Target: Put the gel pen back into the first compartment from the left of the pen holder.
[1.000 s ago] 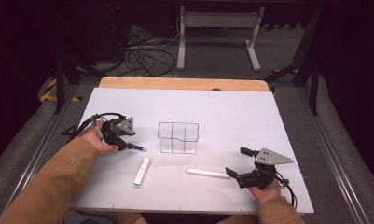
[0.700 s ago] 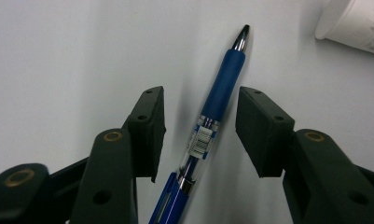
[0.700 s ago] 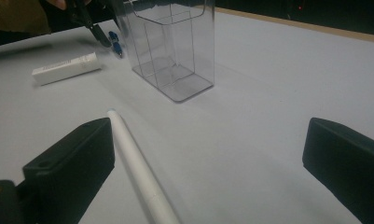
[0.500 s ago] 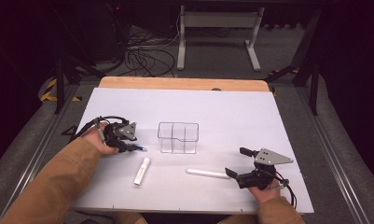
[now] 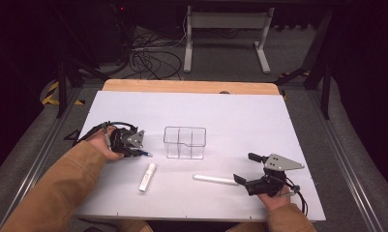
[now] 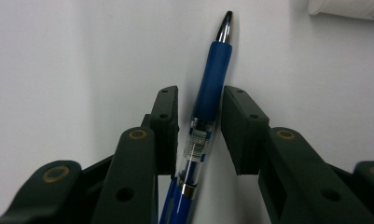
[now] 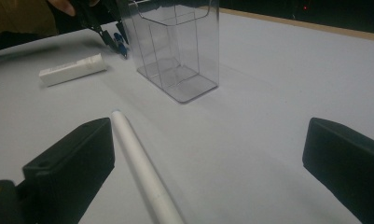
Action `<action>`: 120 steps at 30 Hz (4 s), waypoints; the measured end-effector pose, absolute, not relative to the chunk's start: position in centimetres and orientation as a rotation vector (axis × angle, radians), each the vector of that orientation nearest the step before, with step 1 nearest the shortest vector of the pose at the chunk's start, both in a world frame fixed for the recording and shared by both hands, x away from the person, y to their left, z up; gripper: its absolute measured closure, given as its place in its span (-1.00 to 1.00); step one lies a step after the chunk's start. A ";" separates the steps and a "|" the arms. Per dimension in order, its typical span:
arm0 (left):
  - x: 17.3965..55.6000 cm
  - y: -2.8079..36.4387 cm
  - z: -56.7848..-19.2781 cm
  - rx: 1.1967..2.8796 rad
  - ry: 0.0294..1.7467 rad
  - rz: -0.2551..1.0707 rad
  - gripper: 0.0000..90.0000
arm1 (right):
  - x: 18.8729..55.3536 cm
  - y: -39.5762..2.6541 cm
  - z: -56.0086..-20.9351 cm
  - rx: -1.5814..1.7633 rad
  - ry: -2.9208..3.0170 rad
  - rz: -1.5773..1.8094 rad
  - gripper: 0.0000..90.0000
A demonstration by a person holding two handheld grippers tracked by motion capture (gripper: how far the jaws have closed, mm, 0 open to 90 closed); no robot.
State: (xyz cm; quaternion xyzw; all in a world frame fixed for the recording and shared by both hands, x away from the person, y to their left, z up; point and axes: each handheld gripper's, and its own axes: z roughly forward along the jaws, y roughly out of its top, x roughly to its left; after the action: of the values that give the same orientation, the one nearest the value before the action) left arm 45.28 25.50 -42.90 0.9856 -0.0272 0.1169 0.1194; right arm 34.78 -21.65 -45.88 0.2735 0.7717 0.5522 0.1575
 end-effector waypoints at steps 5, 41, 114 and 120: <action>45.4 25.6 -42.9 2.879 -0.118 0.331 0.62 | 34.8 -21.7 -45.9 0.782 2.209 1.587 -0.94; 44.8 25.9 -39.3 2.770 -0.048 0.300 0.76 | 34.9 -21.7 -46.0 0.783 2.213 1.604 -0.94; 42.3 22.2 -31.4 1.876 0.341 0.278 0.76 | 34.9 -21.5 -46.0 0.770 2.225 1.598 -0.94; 42.7 21.0 -32.2 1.846 0.365 0.272 0.76 | 34.8 -21.5 -46.0 0.772 2.226 1.596 -0.94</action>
State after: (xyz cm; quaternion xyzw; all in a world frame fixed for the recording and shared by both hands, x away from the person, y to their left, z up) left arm 42.67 21.01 -32.21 0.7903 0.1560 0.1162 0.5811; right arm 34.82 -21.47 -46.02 0.2682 0.7737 0.5547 0.1473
